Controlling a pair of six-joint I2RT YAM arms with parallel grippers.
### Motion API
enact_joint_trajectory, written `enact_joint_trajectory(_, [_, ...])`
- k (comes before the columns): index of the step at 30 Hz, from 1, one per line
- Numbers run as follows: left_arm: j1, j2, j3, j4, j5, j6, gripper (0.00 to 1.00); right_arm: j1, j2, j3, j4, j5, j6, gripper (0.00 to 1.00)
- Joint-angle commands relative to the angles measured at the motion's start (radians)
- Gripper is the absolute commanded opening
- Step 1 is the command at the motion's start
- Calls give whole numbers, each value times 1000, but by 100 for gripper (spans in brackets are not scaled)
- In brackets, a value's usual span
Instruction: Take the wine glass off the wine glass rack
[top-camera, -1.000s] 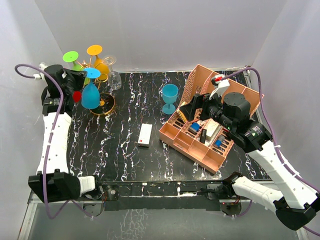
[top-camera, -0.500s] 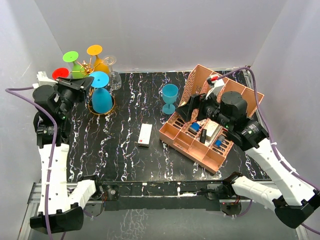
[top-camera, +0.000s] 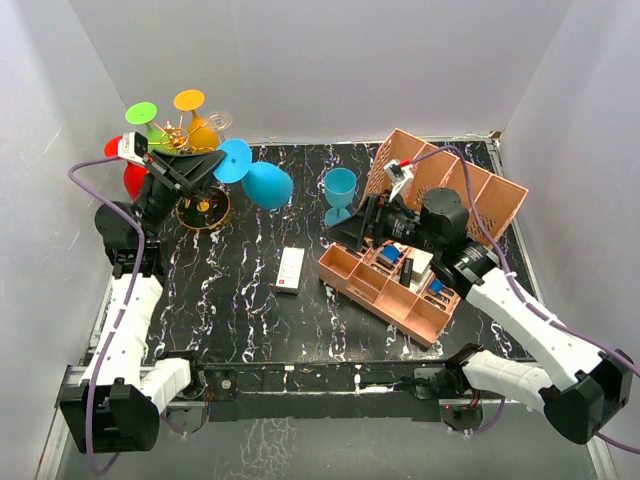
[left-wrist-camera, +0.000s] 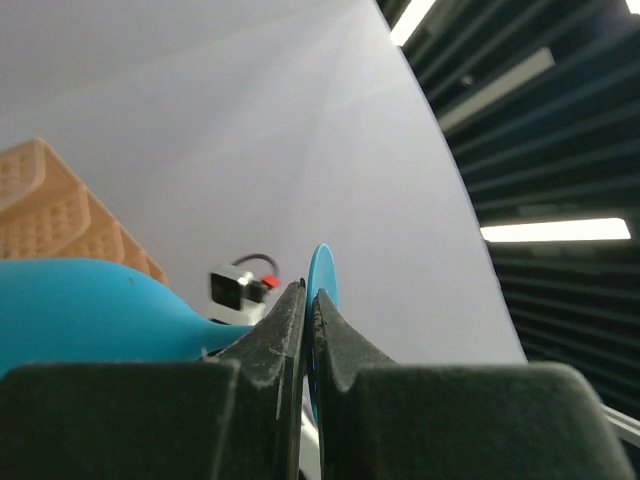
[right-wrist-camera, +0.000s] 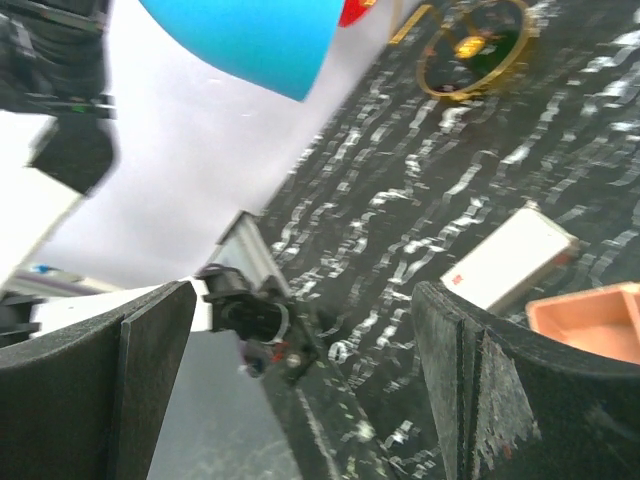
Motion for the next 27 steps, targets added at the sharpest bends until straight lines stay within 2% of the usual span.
enact_joint_trajectory(1, [-21, 5, -42, 571, 31, -296, 0, 3, 60, 7, 367, -171, 186, 99])
enact_joint_trajectory(5, [-41, 3, -79, 730, -23, -386, 0, 3, 143, 28, 539, -235, 352, 99])
enact_joint_trajectory(12, [-60, -13, -107, 800, -60, -427, 0, 18, 227, 22, 902, -227, 580, 99])
enact_joint_trajectory(19, [-72, -11, -144, 859, -90, -462, 0, 45, 292, 93, 1042, -209, 677, 97])
enact_joint_trajectory(23, [-76, -12, -152, 872, -89, -463, 0, 65, 322, 107, 1182, -213, 755, 86])
enact_joint_trajectory(27, [-77, -6, -173, 889, -99, -470, 0, 77, 339, 113, 1301, -216, 807, 68])
